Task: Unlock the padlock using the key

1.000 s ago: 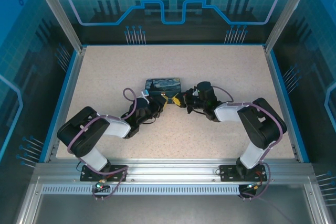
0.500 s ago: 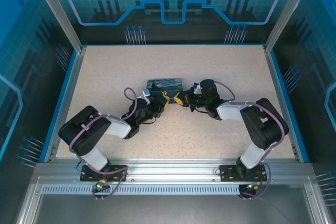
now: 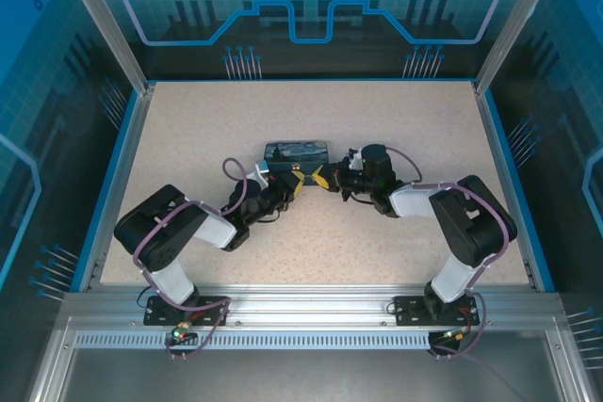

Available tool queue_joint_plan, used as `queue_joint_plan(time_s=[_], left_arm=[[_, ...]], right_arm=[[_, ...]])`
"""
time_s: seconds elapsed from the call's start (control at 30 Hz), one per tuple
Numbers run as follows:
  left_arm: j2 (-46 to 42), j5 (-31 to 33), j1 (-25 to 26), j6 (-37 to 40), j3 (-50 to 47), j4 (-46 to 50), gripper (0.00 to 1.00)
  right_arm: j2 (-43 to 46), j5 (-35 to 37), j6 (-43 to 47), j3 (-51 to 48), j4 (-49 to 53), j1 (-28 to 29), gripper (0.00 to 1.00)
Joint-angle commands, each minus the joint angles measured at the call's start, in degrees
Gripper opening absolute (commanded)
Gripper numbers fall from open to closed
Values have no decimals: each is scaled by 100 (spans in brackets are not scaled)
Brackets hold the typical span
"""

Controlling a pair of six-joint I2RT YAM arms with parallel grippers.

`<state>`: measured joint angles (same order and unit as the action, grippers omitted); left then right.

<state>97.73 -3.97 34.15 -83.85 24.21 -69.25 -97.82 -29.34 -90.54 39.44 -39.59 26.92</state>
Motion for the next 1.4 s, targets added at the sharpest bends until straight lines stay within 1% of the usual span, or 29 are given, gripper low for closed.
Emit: queue_joint_plan(time_s=[0.0,0.07,0.13,0.33,0.5,0.6,0.67,0.77,0.83,0.9,1.03,1.2,1.27,1.37], left_arm=[[-94,-1335,267,-75,91,-1089,0],[-124,-1339,267,-111,93,-1092,0],[-153,-1375,267,-132,110,-1083,0],[-228,-1449,263,-174,130,-1090,0],[-246,-1485,263,-195,154,-1090,0],[-255,-1528,265,-193,198,-1091,0],[-242,-1536,258,-209,225,-1090,0],[-233,-1543,258,-212,235,-1090,0],[-228,-1545,256,-219,245,-1095,0],[-218,-1546,258,-215,252,-1090,0],[-211,-1546,257,-216,279,-1095,0],[-160,-1576,266,-223,321,-1089,0],[-152,-1586,278,-228,322,-1084,0],[-165,-1569,278,-228,325,-1090,0]], right_arm=[[-274,-182,-583,-126,-1173,103,0],[-359,-129,-897,-222,-1461,94,0],[-409,-128,-1008,-260,-1588,70,0],[-382,-323,-717,-222,-1381,-97,0],[-62,-527,171,-100,-725,-186,0],[188,-686,1047,16,-487,-217,0],[367,-775,1638,164,25,-214,0],[517,-777,1957,259,449,-223,0],[499,-770,1876,249,432,-223,0],[407,-761,1610,198,216,-192,0],[167,-650,889,69,-421,-44,0],[-54,-228,-215,26,-1125,216,0],[-103,-328,-208,294,-1109,315,0],[118,-348,527,691,-42,430,0]])
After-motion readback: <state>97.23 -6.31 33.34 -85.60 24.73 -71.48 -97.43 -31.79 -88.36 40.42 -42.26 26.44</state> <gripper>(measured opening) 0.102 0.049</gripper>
